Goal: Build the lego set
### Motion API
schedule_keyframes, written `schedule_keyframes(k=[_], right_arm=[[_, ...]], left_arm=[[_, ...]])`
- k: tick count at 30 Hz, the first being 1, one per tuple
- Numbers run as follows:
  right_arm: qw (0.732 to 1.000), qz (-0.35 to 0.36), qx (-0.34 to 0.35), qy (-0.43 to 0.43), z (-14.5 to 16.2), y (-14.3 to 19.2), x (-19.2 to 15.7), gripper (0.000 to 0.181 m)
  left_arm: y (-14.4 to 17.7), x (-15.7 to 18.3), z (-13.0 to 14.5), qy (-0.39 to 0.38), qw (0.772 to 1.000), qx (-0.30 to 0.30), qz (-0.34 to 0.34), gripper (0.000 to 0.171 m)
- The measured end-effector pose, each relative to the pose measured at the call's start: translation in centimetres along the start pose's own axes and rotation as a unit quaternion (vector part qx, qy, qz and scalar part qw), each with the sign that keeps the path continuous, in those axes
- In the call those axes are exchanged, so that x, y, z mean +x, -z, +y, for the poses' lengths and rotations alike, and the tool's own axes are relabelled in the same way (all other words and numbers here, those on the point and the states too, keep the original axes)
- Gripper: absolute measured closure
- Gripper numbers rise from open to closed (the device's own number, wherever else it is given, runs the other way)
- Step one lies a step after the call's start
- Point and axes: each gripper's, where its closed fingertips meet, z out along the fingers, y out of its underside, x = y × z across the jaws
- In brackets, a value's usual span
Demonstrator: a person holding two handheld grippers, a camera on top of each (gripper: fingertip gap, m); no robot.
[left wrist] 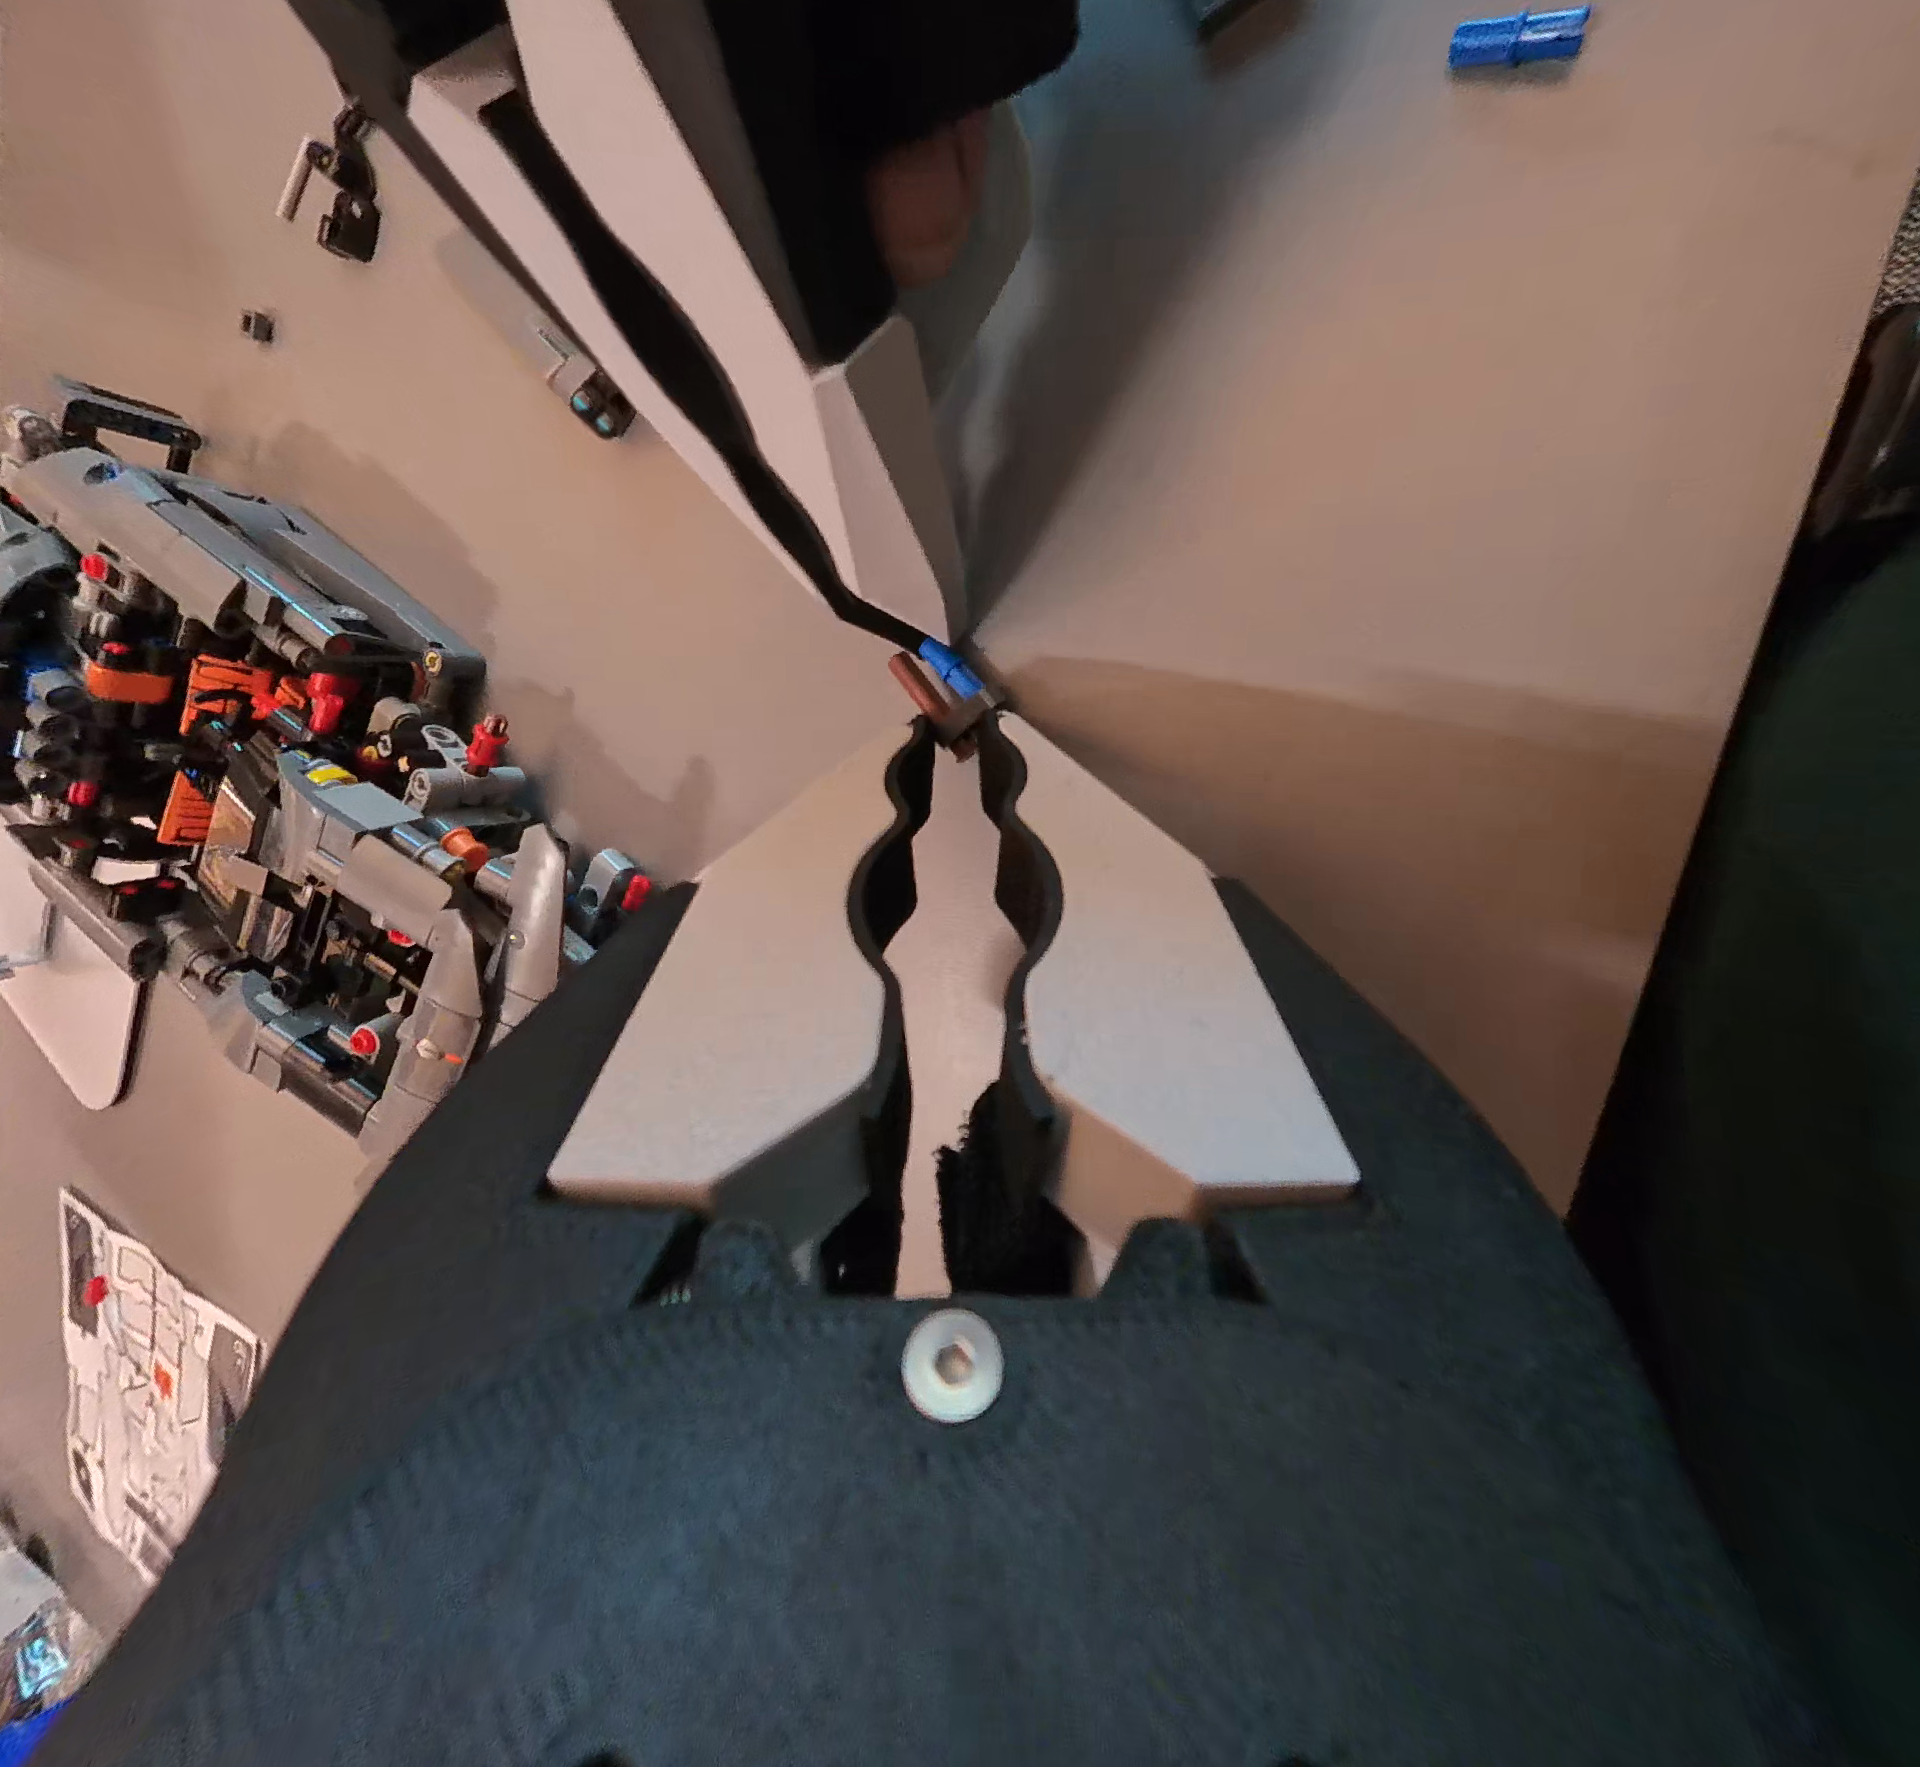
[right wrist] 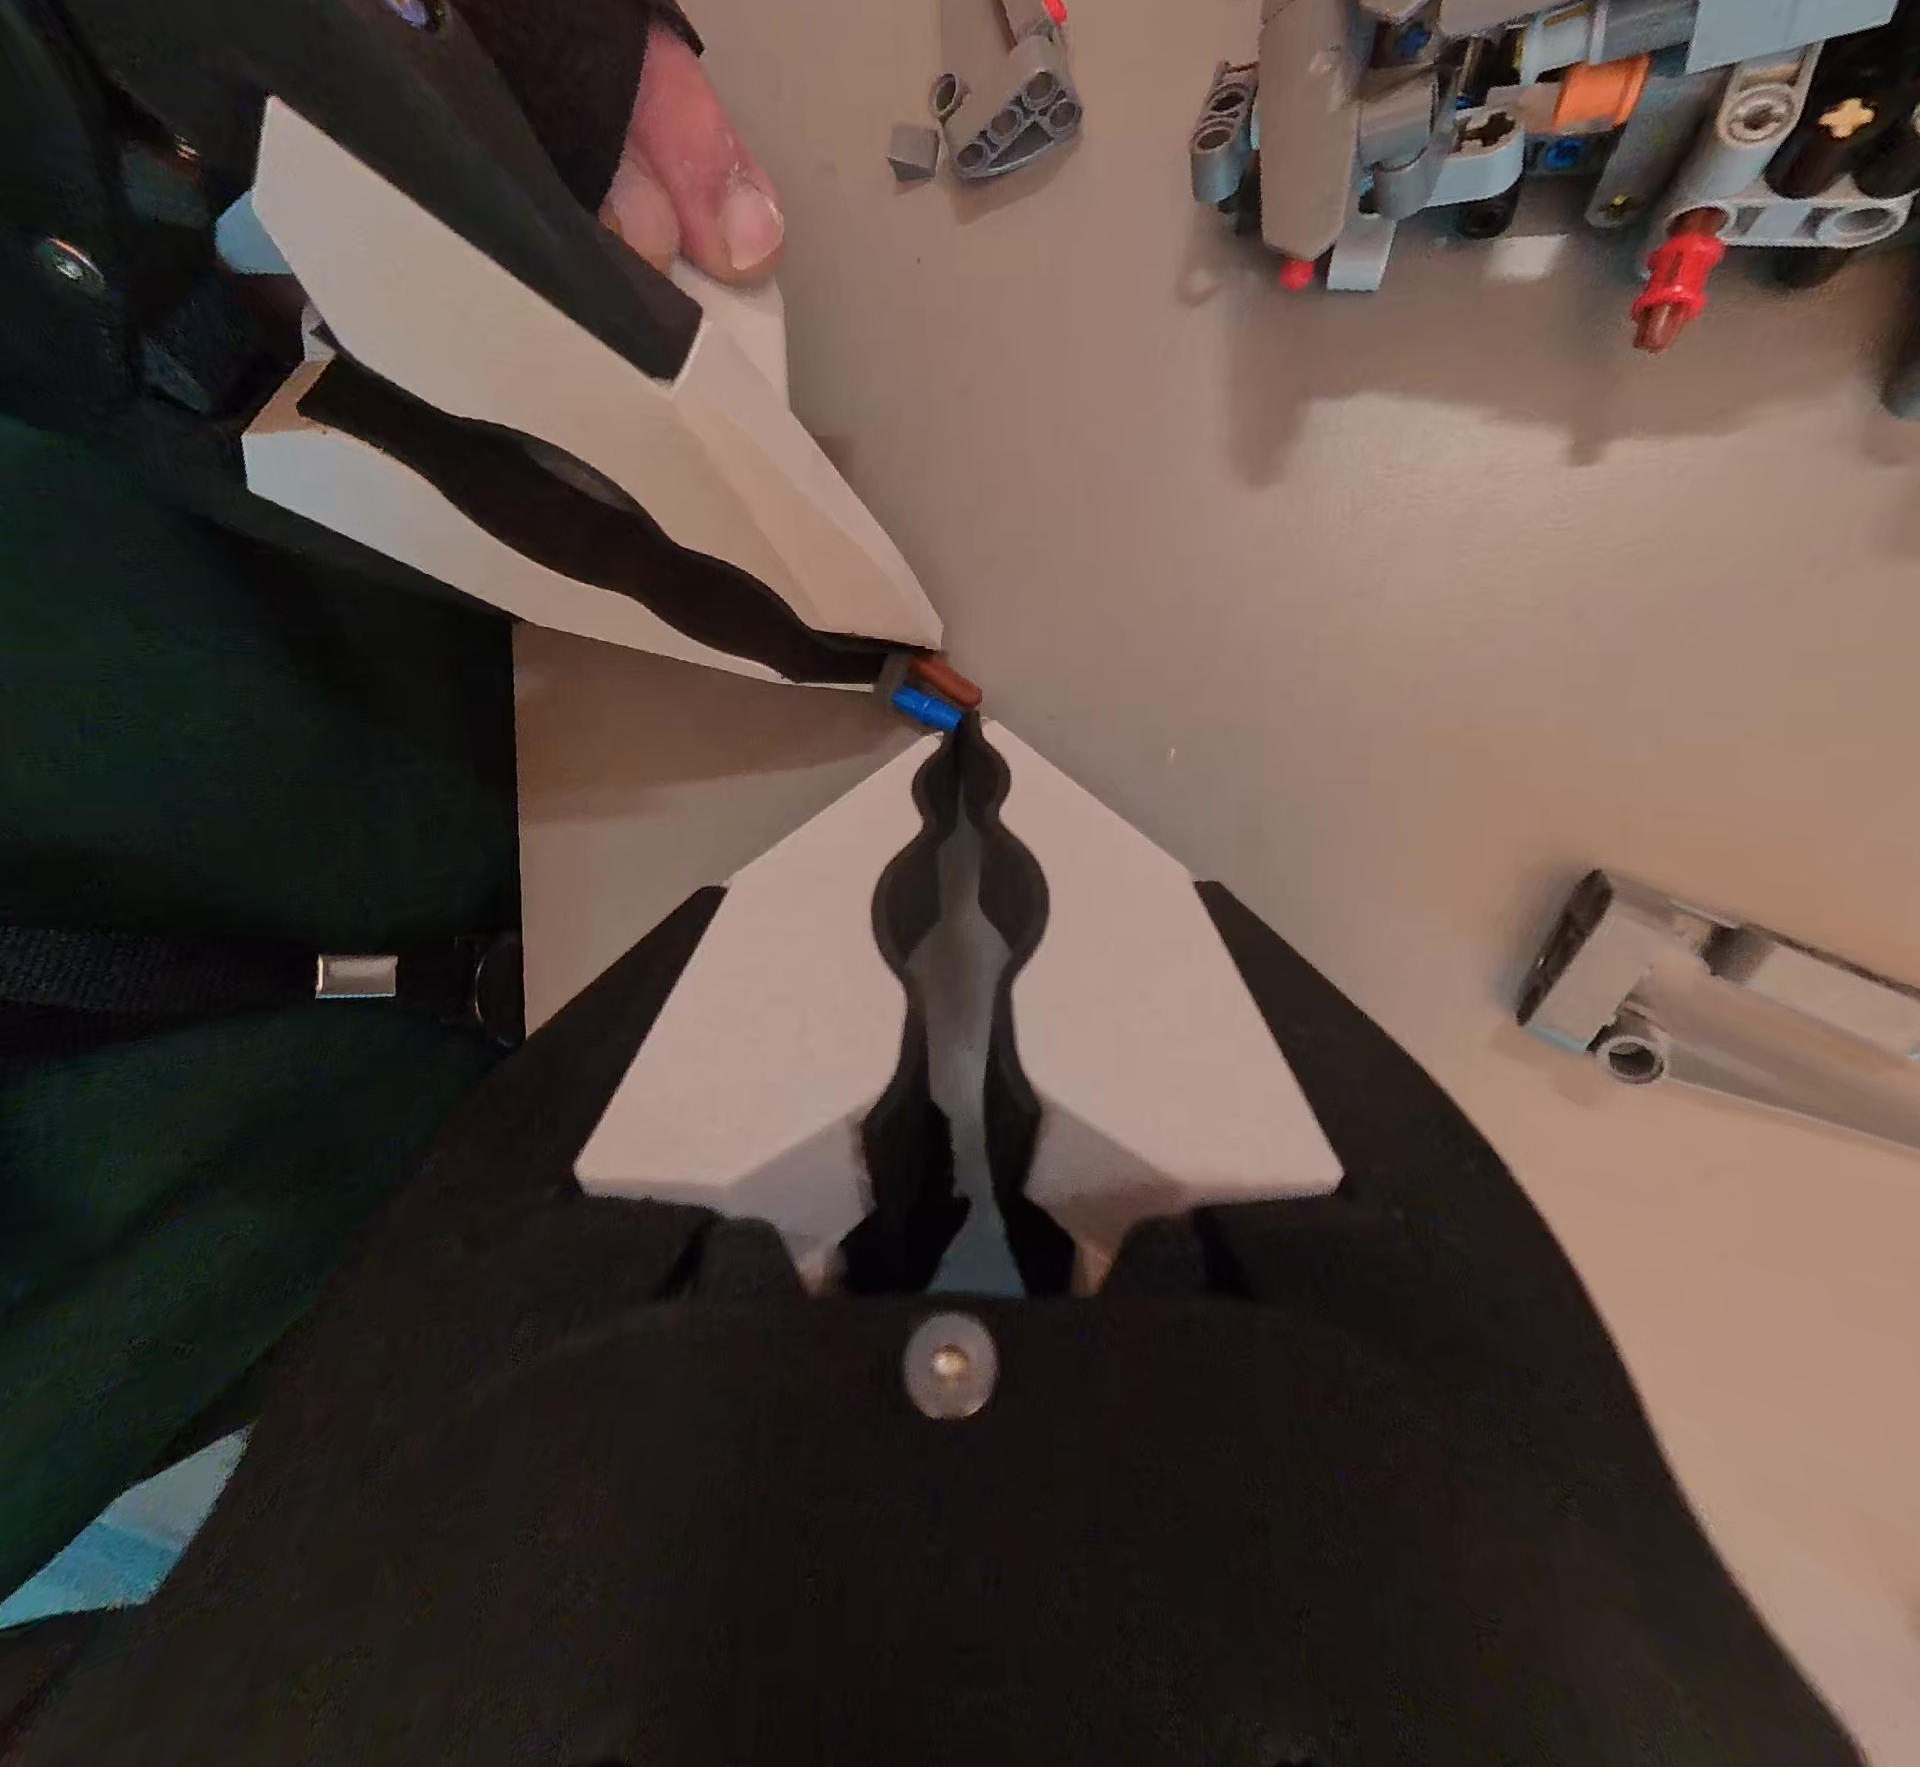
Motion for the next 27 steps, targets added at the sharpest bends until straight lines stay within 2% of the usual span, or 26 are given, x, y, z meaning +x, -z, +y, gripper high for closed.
schedule_keyframes(k=[11, 27], right_arm=[[0.999, 0.037, 0.013, 0.037, 0.13, 0.06, -0.03, 0.181], [0.998, 0.045, 0.013, 0.051, -0.14, -0.10, 0.02, 0.181]], left_arm=[[-0.08, -0.04, 0.08, 0.058, 0.998, -0.015, 0.030, 0.165], [-0.22, -0.06, 0.05, 0.075, 0.994, -0.021, 0.071, 0.165]])
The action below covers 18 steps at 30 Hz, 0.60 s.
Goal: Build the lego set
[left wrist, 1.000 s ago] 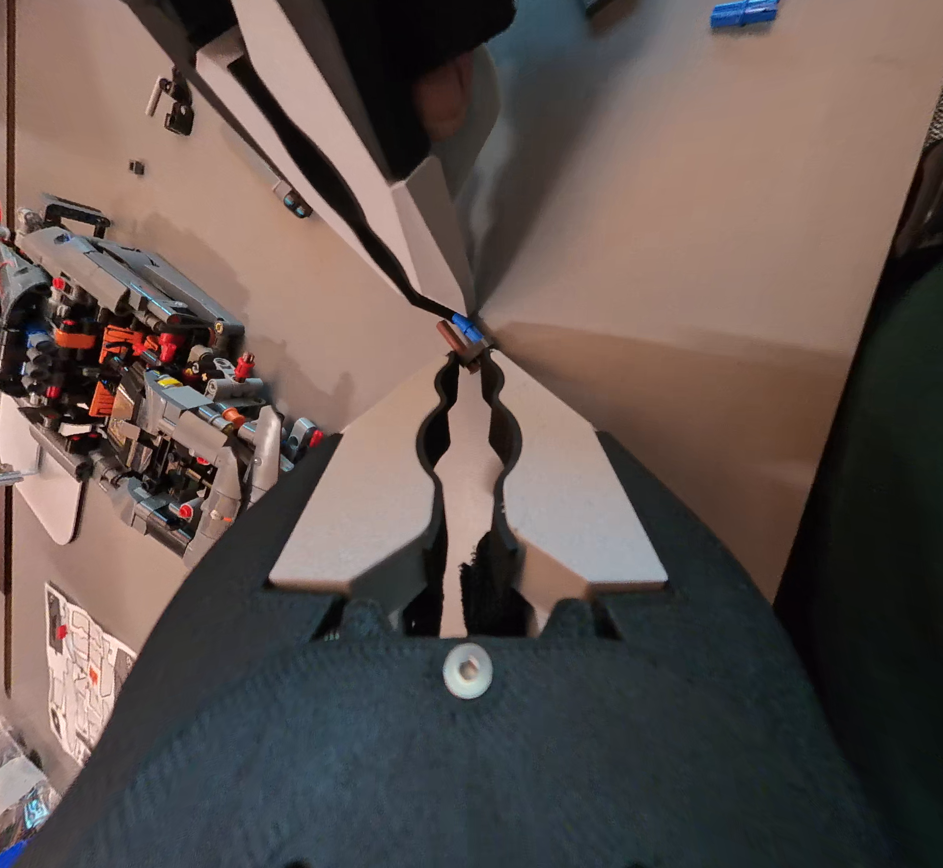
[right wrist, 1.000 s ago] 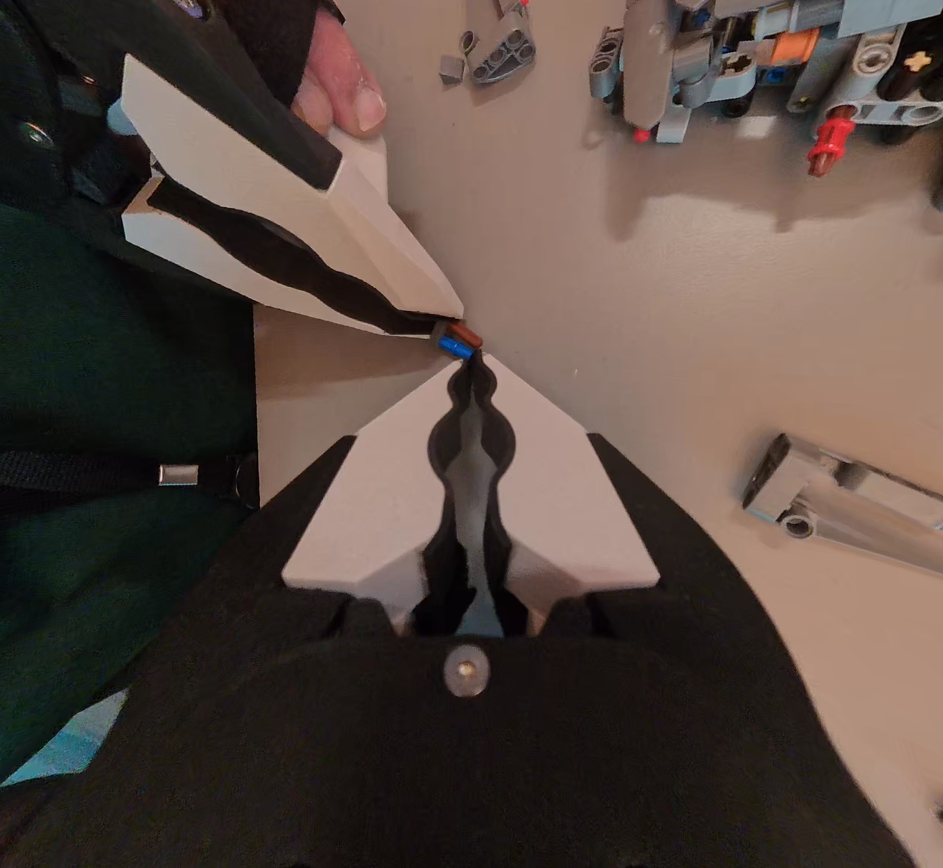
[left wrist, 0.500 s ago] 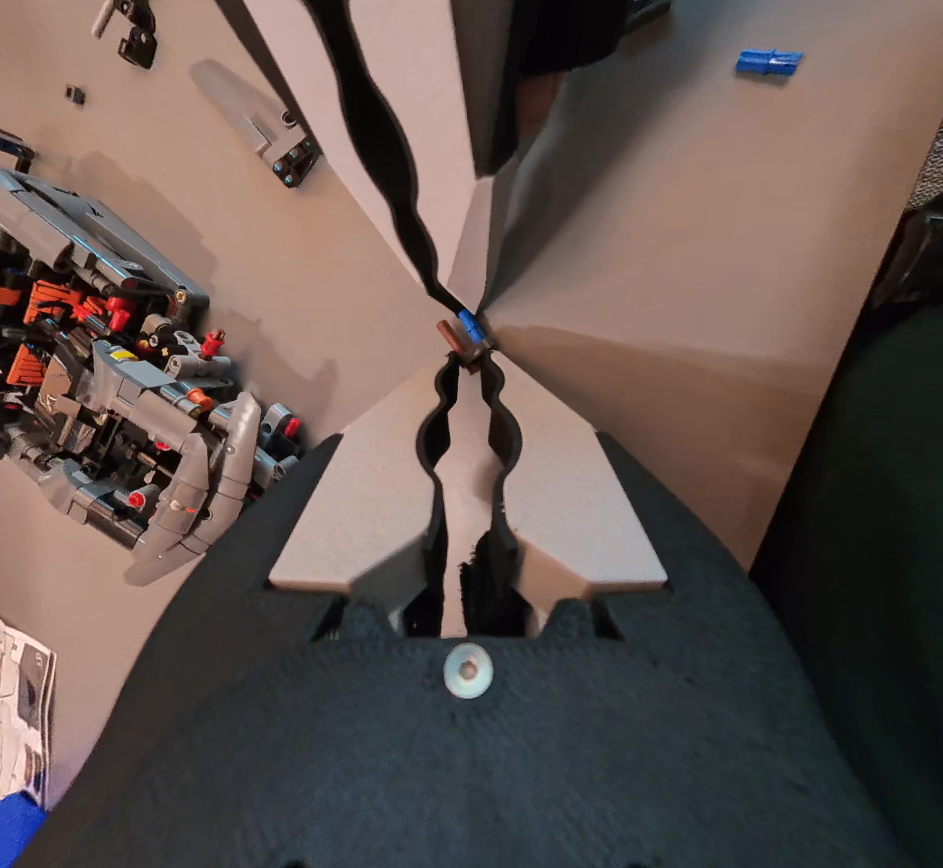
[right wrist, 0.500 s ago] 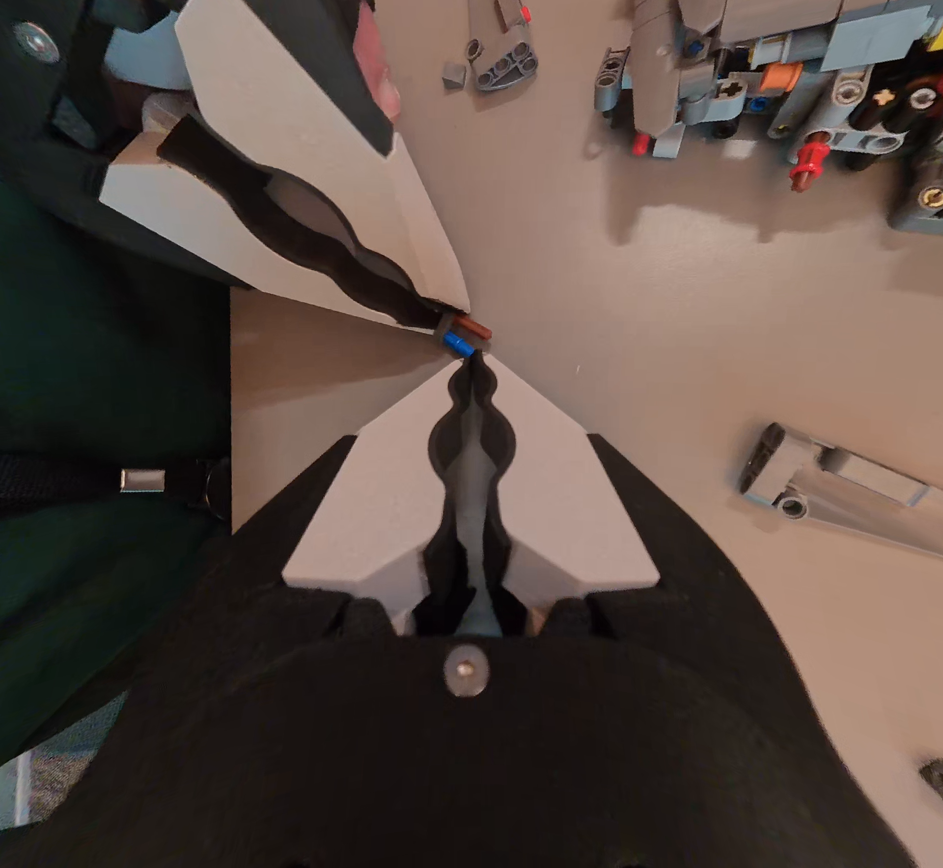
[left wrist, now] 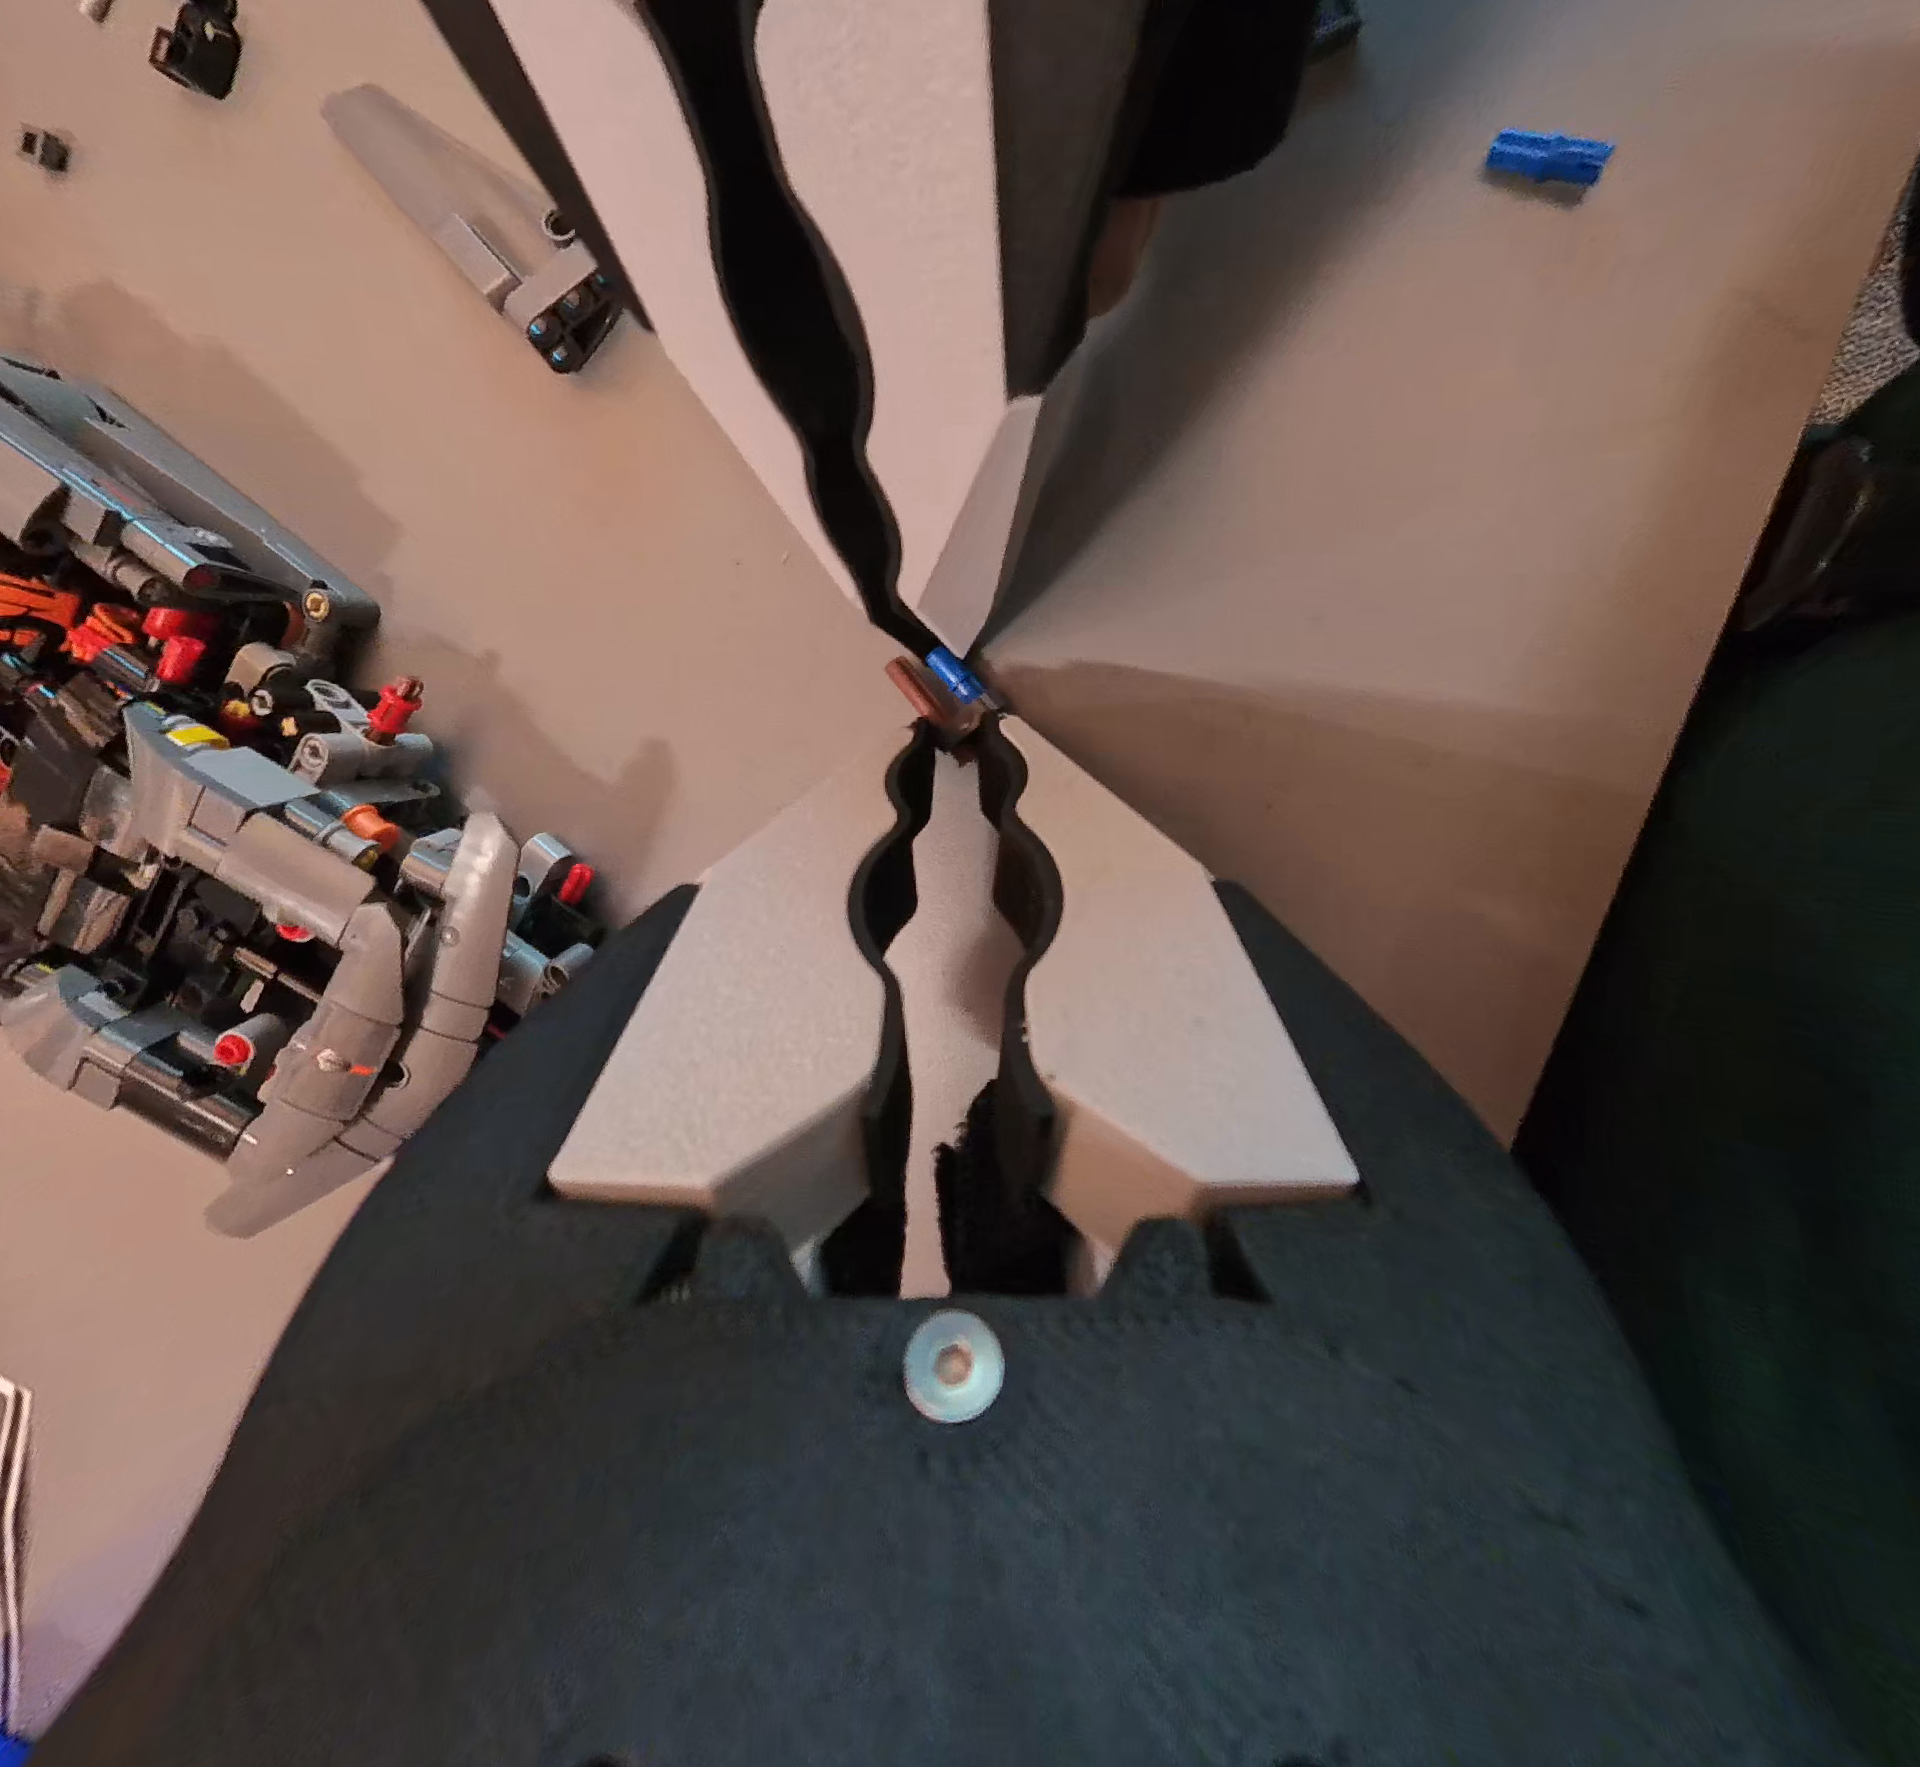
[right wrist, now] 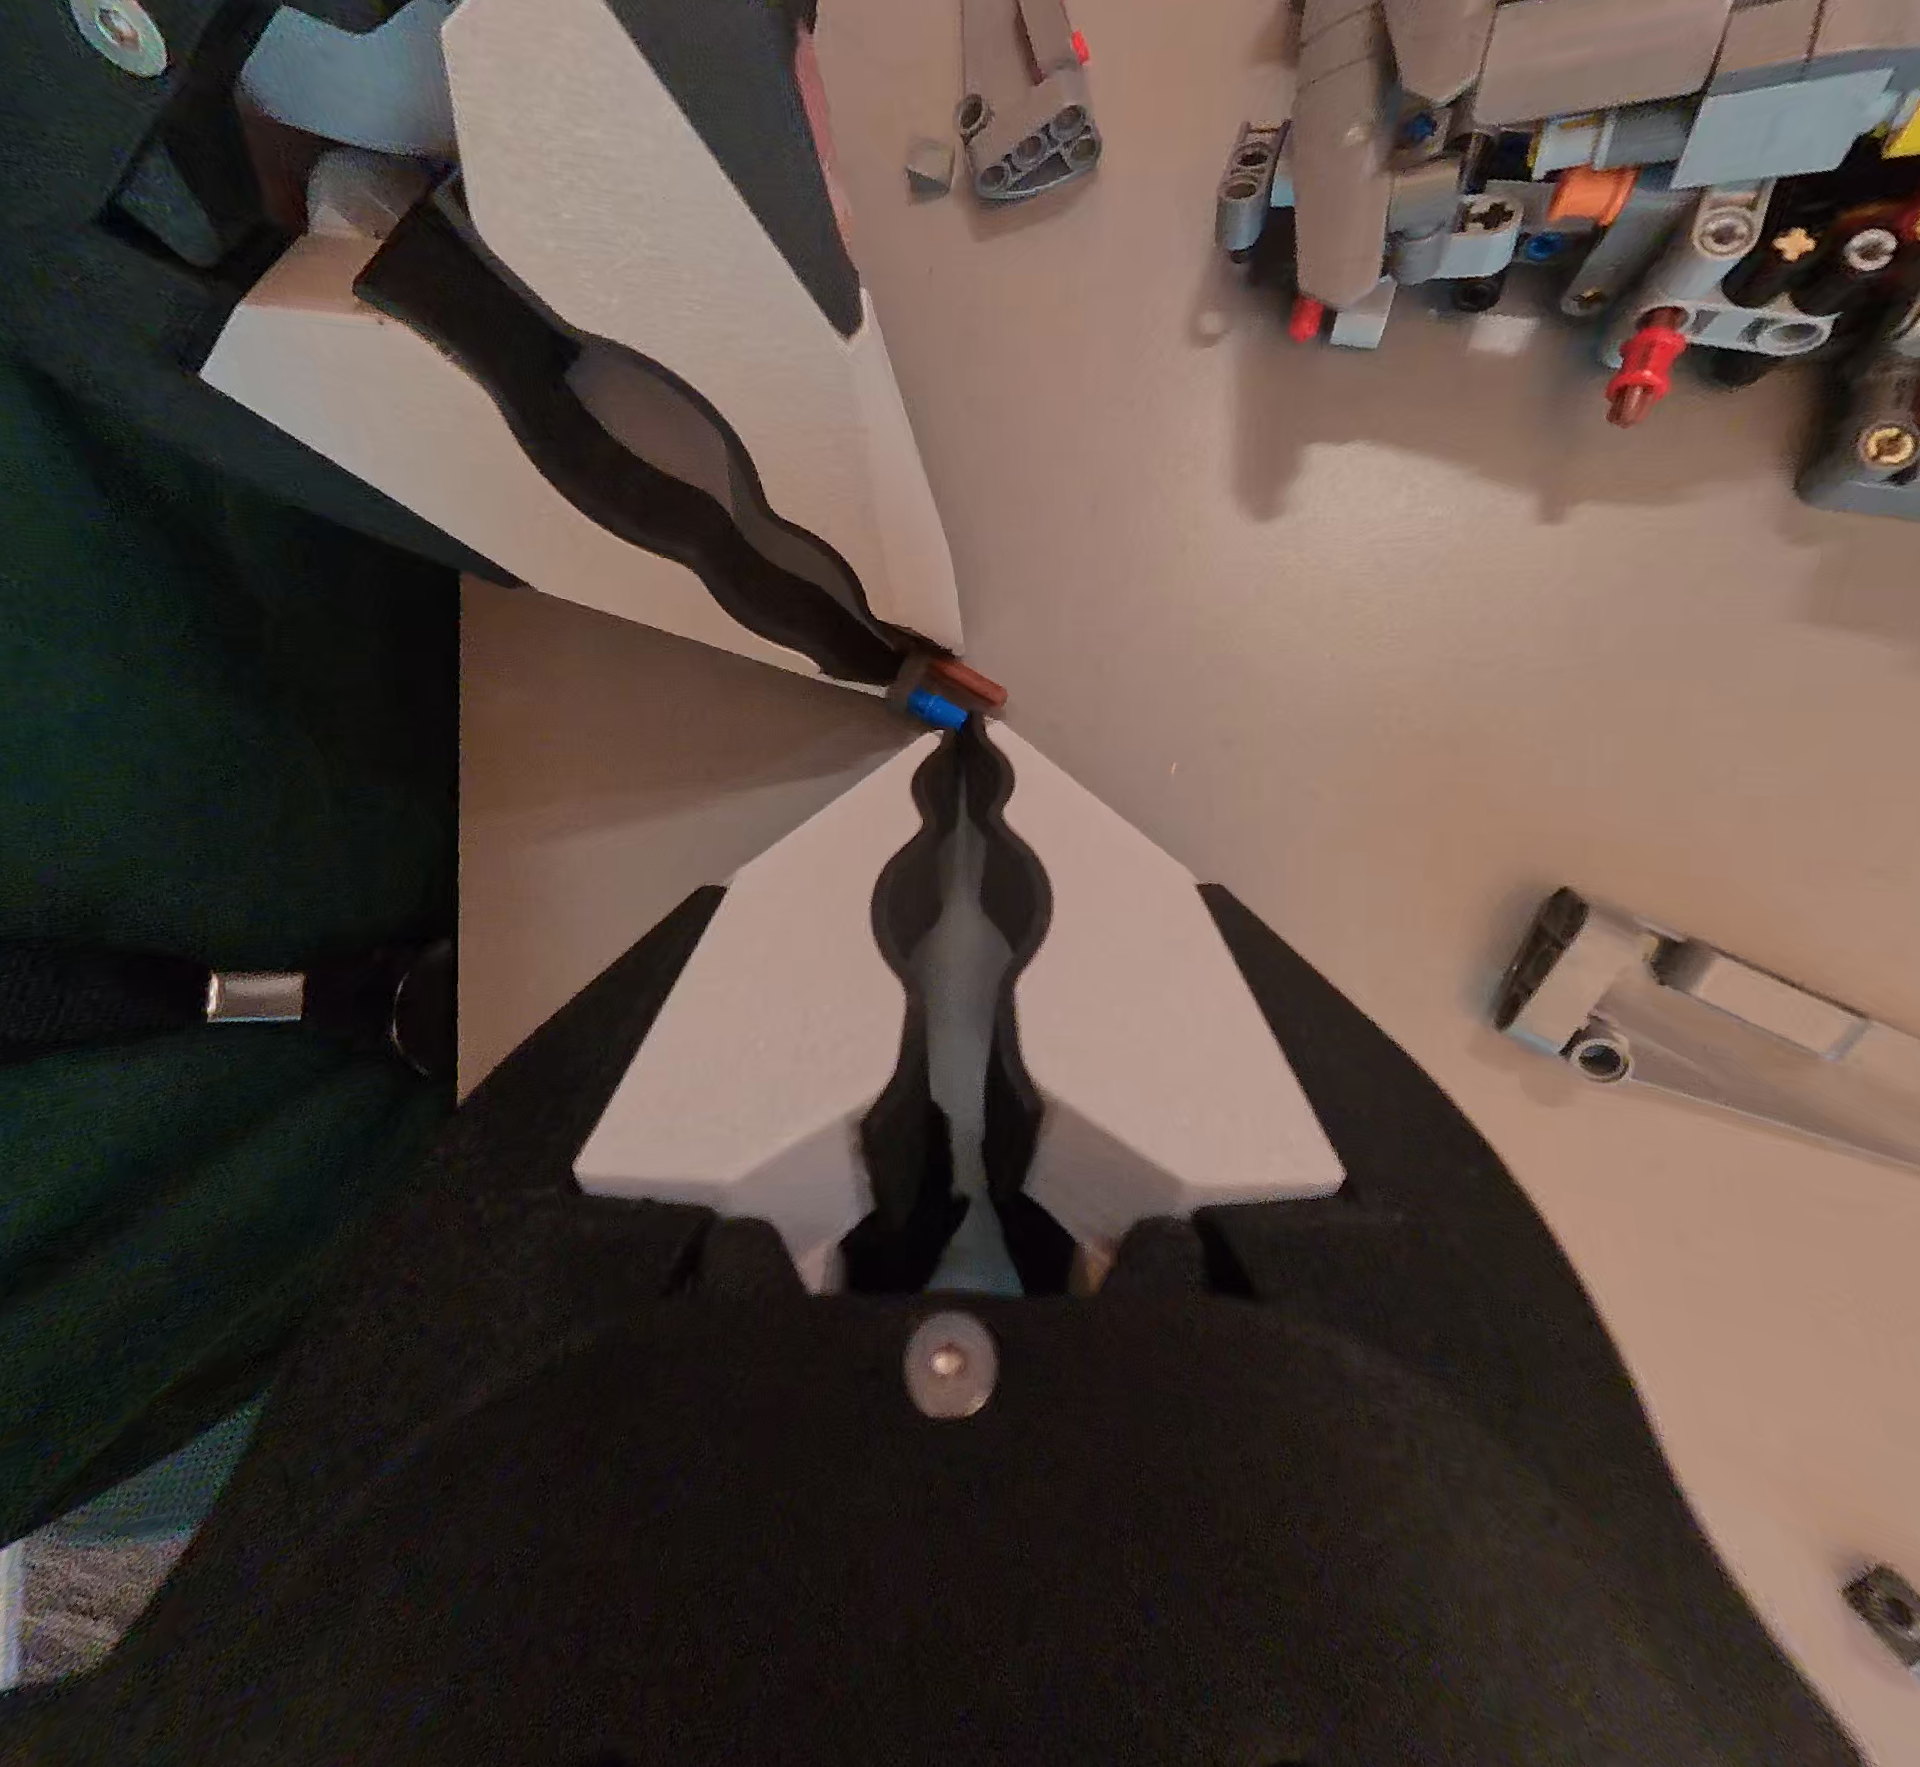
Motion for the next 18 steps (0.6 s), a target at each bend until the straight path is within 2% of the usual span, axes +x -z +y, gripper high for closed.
schedule_keyframes(k=[3, 5, 8, 18], right_arm=[[1.000, 0.011, 0.019, -0.011, -0.13, 0.15, 0.45, 0.180], [0.999, 0.021, 0.029, 0.001, -0.17, 0.20, 0.16, 0.169], [0.999, 0.040, 0.030, -0.005, -0.17, 0.21, 0.11, 0.165], [0.996, 0.084, 0.033, -0.008, -0.24, -0.03, 0.06, 0.167]], left_arm=[[-0.20, -0.47, -0.11, 0.021, 1.000, 0.019, -0.009, 0.164], [-0.32, -0.37, -0.28, 0.053, 0.998, 0.026, 0.007, 0.164], [-0.39, -0.47, -0.38, 0.070, 0.997, 0.033, 0.005, 0.164], [-0.27, -0.23, -0.26, 0.111, 0.992, 0.060, 0.014, 0.164]])
